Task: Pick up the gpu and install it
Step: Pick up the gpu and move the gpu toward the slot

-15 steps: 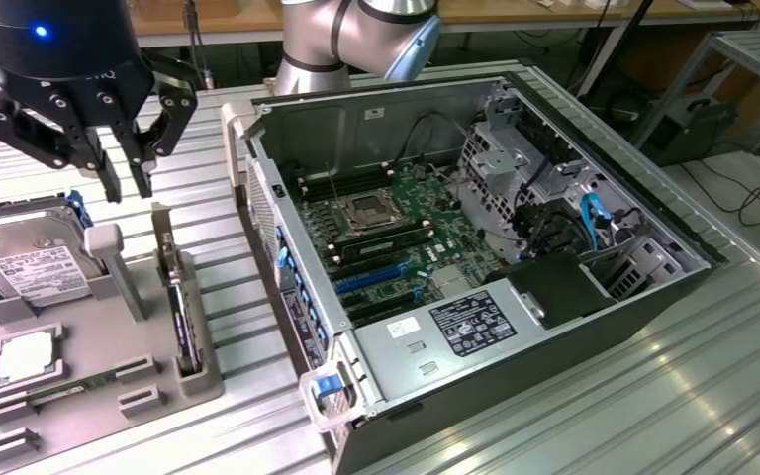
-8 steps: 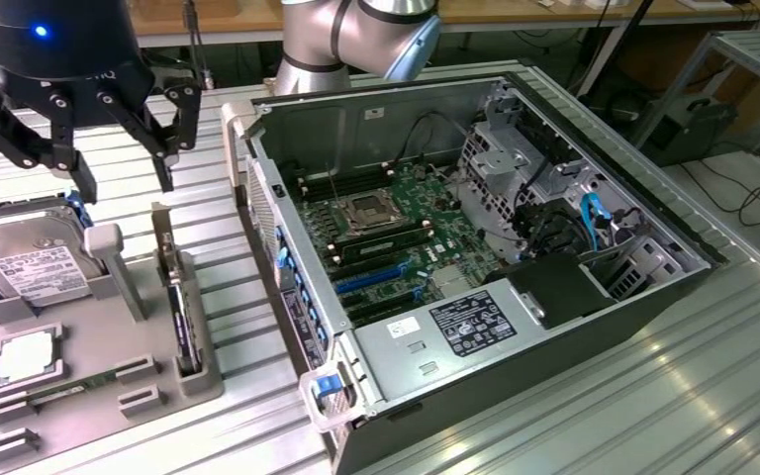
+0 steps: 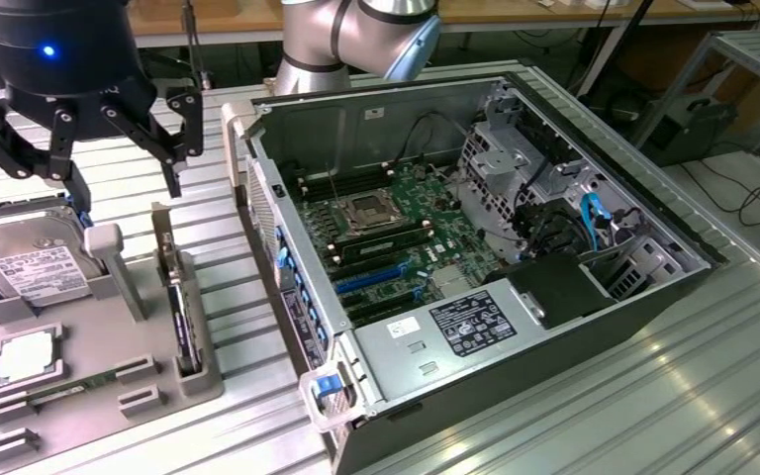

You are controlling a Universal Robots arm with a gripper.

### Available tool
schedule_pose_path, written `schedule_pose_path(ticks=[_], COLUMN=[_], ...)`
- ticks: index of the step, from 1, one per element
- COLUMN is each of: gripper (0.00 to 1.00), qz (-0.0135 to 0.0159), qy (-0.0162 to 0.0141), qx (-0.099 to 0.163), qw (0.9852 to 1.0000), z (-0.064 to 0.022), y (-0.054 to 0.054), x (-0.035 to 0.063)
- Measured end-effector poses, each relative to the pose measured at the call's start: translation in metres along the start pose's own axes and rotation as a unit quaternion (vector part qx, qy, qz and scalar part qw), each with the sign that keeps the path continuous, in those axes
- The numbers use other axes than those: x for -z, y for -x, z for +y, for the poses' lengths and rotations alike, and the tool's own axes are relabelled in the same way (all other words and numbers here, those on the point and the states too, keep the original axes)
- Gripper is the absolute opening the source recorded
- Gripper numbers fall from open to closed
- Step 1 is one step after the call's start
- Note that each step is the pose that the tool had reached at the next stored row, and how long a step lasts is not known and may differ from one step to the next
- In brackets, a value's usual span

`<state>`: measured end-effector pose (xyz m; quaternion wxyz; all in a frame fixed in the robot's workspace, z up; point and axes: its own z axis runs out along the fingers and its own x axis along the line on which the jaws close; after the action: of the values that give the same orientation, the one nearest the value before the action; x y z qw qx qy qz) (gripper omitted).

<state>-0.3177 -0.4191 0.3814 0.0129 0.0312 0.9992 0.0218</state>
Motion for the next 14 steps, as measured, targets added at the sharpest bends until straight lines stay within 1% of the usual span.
schedule_pose_path(ticks=[14], gripper=[0.72], qz=[0.0001], qy=[0.0], qx=[0.0], qw=[1.0], z=[-0.0013], y=[0.0], x=[-0.0125])
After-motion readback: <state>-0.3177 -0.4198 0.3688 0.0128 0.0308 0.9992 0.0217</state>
